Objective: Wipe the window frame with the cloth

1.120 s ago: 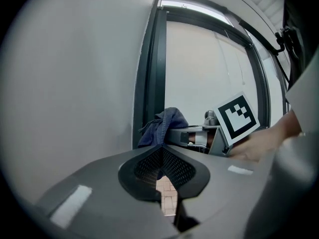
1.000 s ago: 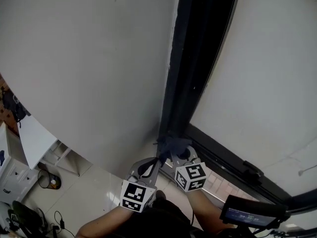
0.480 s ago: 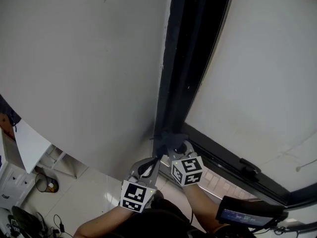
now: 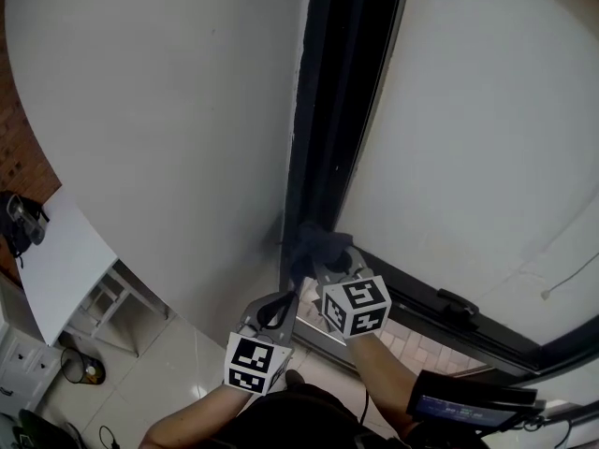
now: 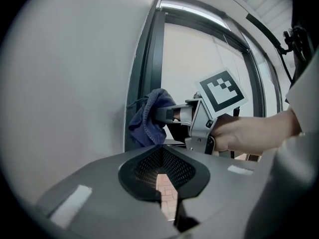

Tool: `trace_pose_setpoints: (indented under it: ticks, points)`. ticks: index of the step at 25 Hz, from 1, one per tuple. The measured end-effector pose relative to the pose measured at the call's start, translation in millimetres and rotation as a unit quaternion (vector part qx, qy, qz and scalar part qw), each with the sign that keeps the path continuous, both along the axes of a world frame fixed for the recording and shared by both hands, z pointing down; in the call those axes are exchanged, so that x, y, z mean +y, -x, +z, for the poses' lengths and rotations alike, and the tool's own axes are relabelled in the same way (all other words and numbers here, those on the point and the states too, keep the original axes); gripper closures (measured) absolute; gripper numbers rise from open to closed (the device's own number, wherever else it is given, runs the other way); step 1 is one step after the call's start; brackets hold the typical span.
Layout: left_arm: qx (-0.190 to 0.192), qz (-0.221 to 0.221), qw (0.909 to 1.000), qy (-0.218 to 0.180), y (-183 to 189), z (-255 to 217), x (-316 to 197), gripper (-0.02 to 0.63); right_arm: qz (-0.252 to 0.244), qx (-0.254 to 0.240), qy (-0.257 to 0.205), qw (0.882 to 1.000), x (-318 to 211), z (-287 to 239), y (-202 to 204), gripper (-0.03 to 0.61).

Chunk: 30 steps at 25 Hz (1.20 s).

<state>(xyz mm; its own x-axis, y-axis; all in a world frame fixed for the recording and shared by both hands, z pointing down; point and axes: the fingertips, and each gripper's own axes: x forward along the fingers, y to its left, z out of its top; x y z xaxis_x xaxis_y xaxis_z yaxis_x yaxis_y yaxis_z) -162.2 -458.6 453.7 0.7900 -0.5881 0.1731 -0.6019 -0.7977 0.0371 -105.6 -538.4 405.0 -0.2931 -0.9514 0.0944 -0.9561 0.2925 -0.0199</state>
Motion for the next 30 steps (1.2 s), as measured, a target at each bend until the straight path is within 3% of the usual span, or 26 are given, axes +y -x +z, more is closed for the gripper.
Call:
trace_pose_setpoints:
  ticks: [6,10,18,30]
  points:
    - [0.020,0.035,0.9991,0.013,-12.4,-28.7,1.9,0.620,0.005,0.001,-0.019,1.000,2.2,-29.5,-4.8,0.528]
    - [0.015,0.038,0.9990,-0.020,-15.5,-61.4,-1.7,0.620,0.002,0.004,-0.034,0.999,2.1,-56.4,-5.2,0.528]
    - [0.051,0.031,0.9978,-0.027,-11.8,-107.6,-9.6,0.620,0.006,0.025,-0.062,0.998,2.1,-106.3,-7.0,0.528]
    - [0.068,0.042,0.9940,-0.075,-19.1,-177.3,-7.1,0.620,-0.001,0.018,-0.081,0.997,0.9,-168.9,-5.2,0.528]
